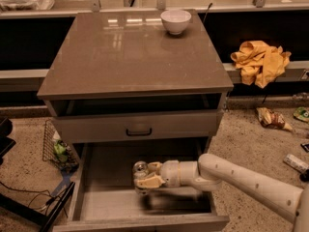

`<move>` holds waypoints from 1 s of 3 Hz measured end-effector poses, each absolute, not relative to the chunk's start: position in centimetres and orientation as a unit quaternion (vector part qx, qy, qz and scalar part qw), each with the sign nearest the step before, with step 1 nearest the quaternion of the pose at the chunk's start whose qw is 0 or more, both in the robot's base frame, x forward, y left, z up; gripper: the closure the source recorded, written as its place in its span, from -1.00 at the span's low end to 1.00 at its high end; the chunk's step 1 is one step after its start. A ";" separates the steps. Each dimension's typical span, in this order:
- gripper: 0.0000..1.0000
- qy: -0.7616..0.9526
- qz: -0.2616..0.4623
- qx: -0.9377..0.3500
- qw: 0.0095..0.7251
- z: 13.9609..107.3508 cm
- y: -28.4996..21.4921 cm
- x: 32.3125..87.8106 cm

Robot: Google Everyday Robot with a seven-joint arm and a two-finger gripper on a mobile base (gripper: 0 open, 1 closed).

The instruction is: Place 7up can into middle drawer

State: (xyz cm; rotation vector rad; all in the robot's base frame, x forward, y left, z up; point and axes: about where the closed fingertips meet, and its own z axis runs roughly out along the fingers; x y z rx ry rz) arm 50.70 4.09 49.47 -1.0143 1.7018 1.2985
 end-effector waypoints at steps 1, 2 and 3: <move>1.00 0.630 0.526 -0.416 0.393 45.6 7.0 48.9; 0.72 0.624 0.530 -0.417 0.395 44.6 7.5 48.4; 0.24 0.623 0.531 -0.418 0.394 44.6 7.8 48.3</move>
Offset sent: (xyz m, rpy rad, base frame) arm -0.0177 0.0287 -0.0391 0.0583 -0.0539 0.0510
